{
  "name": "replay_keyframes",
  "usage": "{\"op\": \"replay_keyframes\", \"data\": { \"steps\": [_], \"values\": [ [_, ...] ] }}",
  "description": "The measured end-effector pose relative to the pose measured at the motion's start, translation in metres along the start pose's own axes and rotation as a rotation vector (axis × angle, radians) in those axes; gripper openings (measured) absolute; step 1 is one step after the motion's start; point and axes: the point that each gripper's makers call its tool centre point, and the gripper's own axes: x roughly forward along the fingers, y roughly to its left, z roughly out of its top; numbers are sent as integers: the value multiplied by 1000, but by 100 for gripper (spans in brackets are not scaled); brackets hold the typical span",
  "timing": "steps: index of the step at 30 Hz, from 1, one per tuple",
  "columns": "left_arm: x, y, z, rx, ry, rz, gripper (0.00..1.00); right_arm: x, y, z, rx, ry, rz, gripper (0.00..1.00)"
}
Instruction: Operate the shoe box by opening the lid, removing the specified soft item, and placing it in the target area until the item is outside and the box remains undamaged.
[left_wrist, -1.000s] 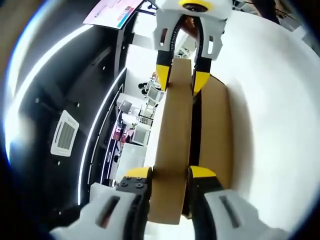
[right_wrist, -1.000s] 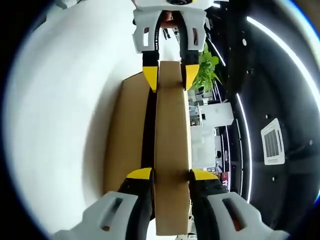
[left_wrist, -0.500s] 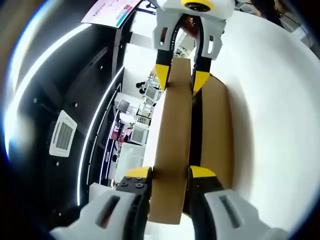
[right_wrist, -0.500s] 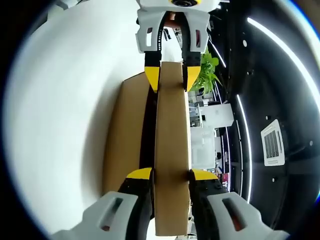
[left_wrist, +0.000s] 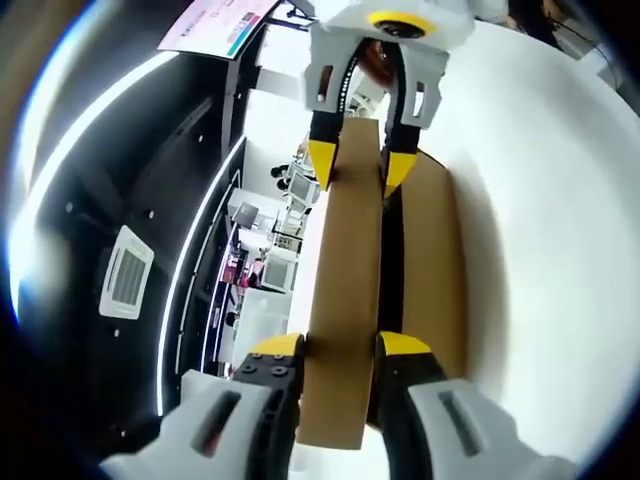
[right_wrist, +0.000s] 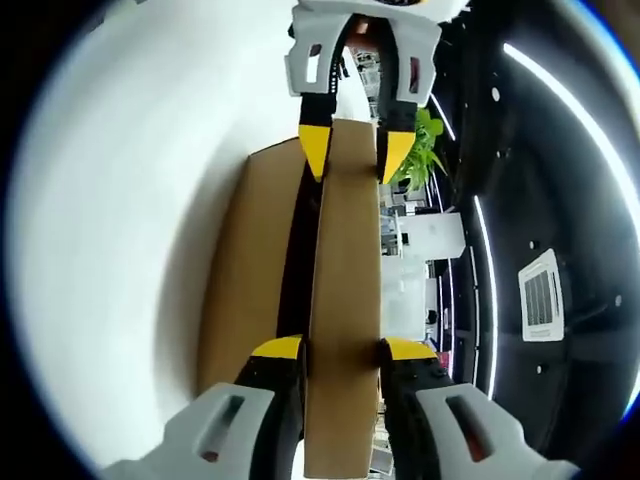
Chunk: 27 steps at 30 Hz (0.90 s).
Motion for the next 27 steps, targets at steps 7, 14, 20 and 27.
{"op": "replay_keyframes", "data": {
  "steps": [7,14,20,27],
  "values": [
    [0,7,3,25,-3,-11,28,1,-8,-1,23,19,15,28],
    [1,9,2,6,-16,-25,28,0,-8,-1,34,25,50,28],
    [1,11,3,-8,-20,-37,28,-2,-11,-3,78,0,78,28],
    [3,14,3,-12,-16,-48,28,-1,-13,-3,92,-2,89,28]
  ]
}}
